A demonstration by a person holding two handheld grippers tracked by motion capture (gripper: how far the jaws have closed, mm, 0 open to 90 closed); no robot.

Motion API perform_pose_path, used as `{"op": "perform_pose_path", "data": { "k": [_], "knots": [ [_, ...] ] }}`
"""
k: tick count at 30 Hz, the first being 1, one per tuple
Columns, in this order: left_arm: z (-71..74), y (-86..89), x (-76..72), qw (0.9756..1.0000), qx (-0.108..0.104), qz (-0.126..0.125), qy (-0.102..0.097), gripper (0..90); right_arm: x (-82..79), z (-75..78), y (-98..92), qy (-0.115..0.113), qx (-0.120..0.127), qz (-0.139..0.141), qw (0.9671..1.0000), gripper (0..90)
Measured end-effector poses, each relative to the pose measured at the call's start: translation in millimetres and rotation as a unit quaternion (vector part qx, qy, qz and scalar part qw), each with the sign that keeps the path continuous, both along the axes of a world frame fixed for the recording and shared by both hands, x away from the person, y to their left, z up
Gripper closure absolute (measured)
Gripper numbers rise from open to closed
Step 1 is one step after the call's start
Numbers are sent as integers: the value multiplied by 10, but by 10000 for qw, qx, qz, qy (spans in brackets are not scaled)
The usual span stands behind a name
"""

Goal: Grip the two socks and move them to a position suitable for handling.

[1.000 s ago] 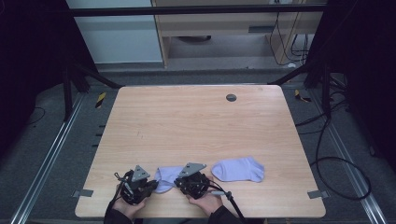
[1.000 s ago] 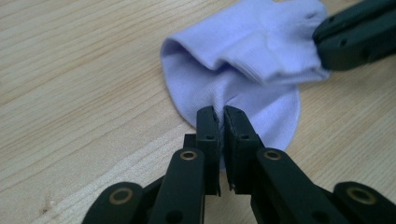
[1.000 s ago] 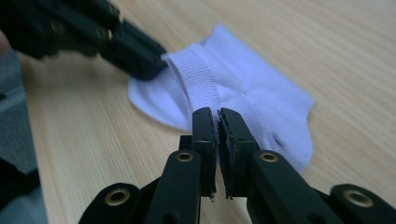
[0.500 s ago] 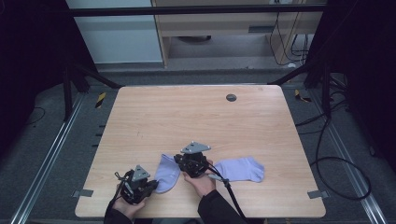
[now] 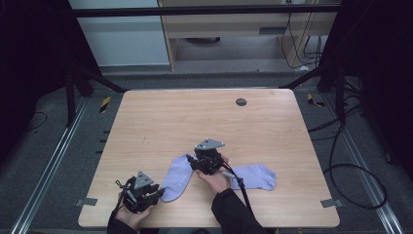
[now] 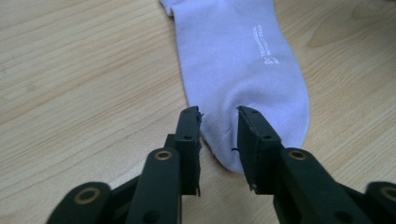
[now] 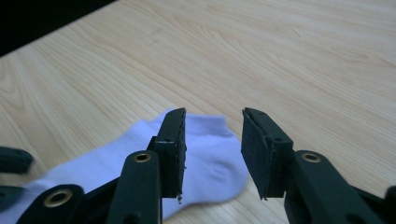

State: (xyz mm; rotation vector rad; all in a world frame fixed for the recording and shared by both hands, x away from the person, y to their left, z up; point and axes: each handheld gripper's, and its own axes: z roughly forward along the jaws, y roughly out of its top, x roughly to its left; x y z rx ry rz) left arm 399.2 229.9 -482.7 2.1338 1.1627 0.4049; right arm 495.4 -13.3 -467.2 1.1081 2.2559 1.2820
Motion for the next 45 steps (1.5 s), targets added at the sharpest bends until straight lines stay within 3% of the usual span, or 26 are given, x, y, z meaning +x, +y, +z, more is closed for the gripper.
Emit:
{"op": "perform_pose_path", "data": {
  "k": [4, 11, 22, 26, 35, 40, 45],
  "knots": [
    [-6, 1, -9, 9998, 85, 175, 64, 599, 82, -103, -34, 130, -178, -57, 9997, 607],
    [-48, -8, 11, 9992, 156, 258, 247, 599, 170, -276, 30, 259, -306, -103, 9991, 685],
    [-55, -35, 11, 9993, 133, 156, 304, 764, 203, -364, 34, 401, -553, -191, 9975, 769],
    [-47, -48, 13, 9993, 142, 59, 344, 848, 182, -359, 35, 501, -515, -255, 9971, 870],
    [98, 43, 119, 9997, 83, 174, 115, 862, 37, -212, -101, 360, -124, -221, 9990, 887],
    [190, 90, 243, 9997, 169, 180, -95, 863, -121, -181, -201, 259, 16, -269, 9993, 888],
    [169, 101, 383, 9986, 484, 180, -146, 863, -257, -204, -252, 332, 109, -322, 9989, 884]
  ]
}}
